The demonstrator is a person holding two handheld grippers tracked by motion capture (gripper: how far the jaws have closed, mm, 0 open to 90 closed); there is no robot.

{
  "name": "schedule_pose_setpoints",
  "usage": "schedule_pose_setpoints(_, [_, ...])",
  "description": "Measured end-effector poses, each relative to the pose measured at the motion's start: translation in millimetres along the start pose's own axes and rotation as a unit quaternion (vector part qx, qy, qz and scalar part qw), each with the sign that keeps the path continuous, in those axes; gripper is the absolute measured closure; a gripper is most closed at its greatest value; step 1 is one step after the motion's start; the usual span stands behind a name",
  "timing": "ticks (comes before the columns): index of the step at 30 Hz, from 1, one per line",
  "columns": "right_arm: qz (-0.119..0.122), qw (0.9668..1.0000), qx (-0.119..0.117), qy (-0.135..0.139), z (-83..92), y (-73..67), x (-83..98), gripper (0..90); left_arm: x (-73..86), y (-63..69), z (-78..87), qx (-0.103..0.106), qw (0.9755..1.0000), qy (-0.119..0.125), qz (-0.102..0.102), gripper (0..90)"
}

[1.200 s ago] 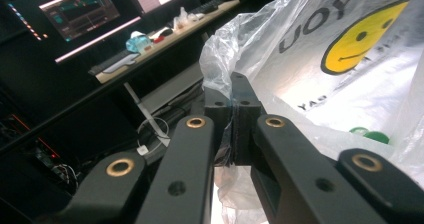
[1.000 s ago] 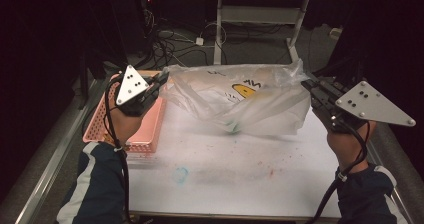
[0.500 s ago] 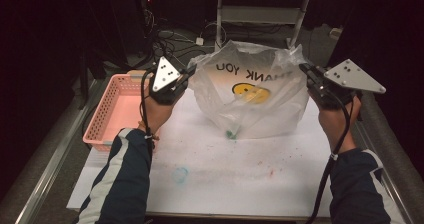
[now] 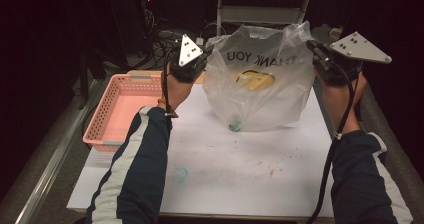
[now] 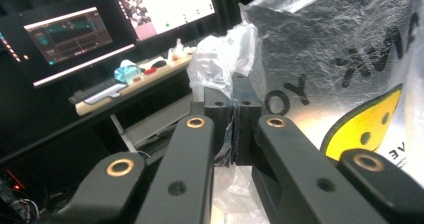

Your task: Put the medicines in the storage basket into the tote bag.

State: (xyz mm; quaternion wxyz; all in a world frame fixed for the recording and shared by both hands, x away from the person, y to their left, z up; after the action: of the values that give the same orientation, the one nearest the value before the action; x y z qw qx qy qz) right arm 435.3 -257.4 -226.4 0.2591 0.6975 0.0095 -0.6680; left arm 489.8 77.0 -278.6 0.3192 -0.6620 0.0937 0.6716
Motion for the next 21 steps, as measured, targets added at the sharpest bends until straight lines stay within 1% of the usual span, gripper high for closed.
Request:
schedule_pose_setpoints(3, [0.001,1.0,0.004,0.008,0.9,3.1,-12.1,90.0,-12.5,-3.8,1.3,-0.005,0.9999,0.006,-0.006,86.6])
schedule_pose_setpoints(6, [-0.001,0.9999,0.008,0.01,-1.1,4.9,-18.5,90.0,-20.9,-6.3,-0.7,-0.009,0.9999,0.012,0.007,86.6])
schedule_pose_setpoints(8, [-0.004,0.9998,0.014,0.01,-4.8,5.8,-18.1,90.0,-23.9,-4.9,-3.7,-0.015,0.9998,0.013,0.007,86.5])
schedule_pose_setpoints(11, [-0.006,0.9998,0.018,0.001,-11.4,6.0,-13.9,90.0,-24.5,-1.6,-9.7,-0.015,0.9999,0.007,0.003,86.3])
schedule_pose_setpoints(13, [-0.009,0.9998,0.018,-0.009,-15.4,7.0,-9.6,90.0,-22.4,0.6,-13.4,-0.015,0.9999,0.003,0.001,83.6])
schedule_pose_setpoints(15, [-0.013,0.9996,0.019,-0.014,-19.4,8.6,-3.6,90.0,-19.0,1.9,-17.4,-0.011,0.9999,-0.008,0.003,80.8])
schedule_pose_setpoints(17, [-0.016,0.9993,0.018,-0.027,-23.7,9.7,4.0,90.0,-15.1,2.0,-20.6,-0.006,0.9998,-0.014,0.008,80.6])
schedule_pose_setpoints(19, [-0.017,0.9989,0.018,-0.04,-28.2,10.6,12.9,90.0,-11.5,1.9,-23.7,-0.004,0.9997,-0.021,0.014,74.9])
schedule_pose_setpoints(21, [-0.022,0.9981,0.015,-0.055,-32.5,12.3,22.5,90.0,-8.6,2.0,-26.1,0.0,0.9994,-0.028,0.021,64.0])
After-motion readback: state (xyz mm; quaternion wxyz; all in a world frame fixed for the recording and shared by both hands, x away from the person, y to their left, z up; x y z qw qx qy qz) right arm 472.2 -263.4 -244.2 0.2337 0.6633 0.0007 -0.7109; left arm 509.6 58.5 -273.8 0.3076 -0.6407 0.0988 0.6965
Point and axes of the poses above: each handheld gripper's, and its own axes: z roughly backward along the jaws, x roughly out of its underside, y roughly to its right, the point moved 2 cm from there along -z, roughly forward along the jaws, and after that the axes turned 2 degrees about -x, right-handed, at the moved point
